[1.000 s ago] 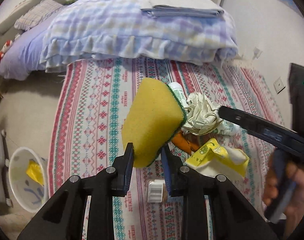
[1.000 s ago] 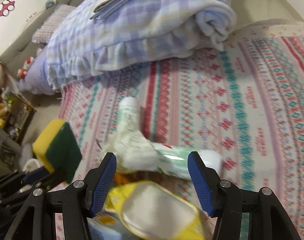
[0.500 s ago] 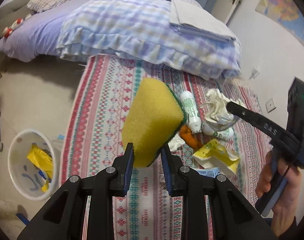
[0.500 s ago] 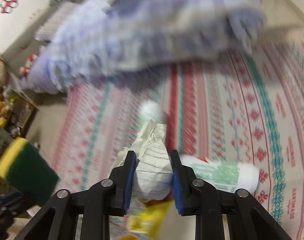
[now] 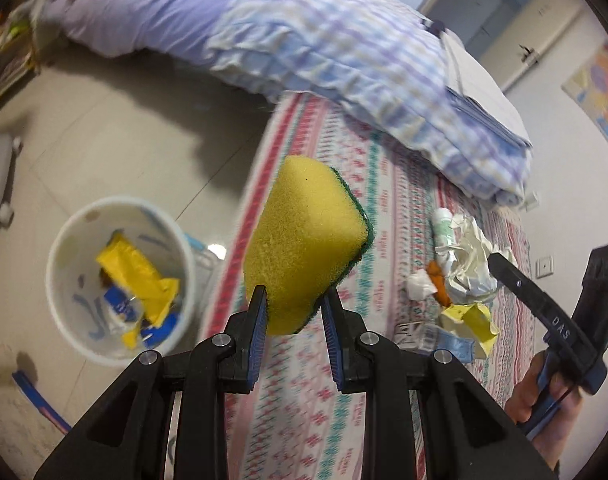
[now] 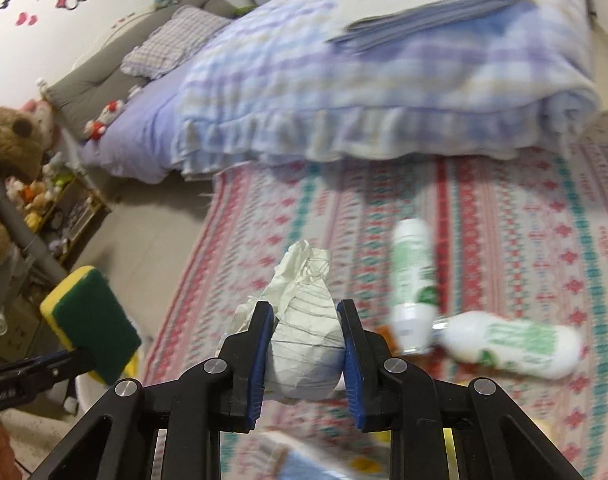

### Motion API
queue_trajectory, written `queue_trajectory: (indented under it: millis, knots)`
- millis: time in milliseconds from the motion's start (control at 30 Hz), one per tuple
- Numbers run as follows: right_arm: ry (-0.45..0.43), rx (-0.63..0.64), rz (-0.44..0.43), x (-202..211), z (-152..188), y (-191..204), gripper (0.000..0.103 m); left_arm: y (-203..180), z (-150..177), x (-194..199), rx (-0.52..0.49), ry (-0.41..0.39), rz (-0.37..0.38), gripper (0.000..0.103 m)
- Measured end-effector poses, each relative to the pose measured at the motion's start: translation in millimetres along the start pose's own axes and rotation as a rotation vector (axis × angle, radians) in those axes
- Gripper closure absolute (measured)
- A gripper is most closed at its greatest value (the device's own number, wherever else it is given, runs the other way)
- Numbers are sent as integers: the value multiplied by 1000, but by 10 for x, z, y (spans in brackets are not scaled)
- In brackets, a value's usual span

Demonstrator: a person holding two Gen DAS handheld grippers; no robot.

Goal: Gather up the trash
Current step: 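Carry sponge and tissue to the wastebasket and release them inside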

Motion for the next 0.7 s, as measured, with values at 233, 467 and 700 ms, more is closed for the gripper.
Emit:
queue_trajectory:
  millis: [233, 467, 700]
  knots:
    - [4, 69, -26, -198, 186, 533, 74, 819, 49, 174, 152, -3, -14, 74]
    - [46, 120, -81, -441, 392, 1014, 74, 1422, 140, 118, 271, 31, -55, 74]
    - [100, 159, -136, -736, 617, 1540, 74, 1651, 232, 13, 294, 72, -65, 72]
Point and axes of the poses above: each gripper's, at about its wrist camera, not at the fingertips, and x roughly against the way its jaws point, y to its left, z to its underside, the point moved 7 cm from there along -x, roughly the way its jaws point, and after that the axes turned 5 degrees about -x, right-handed, at the moved point
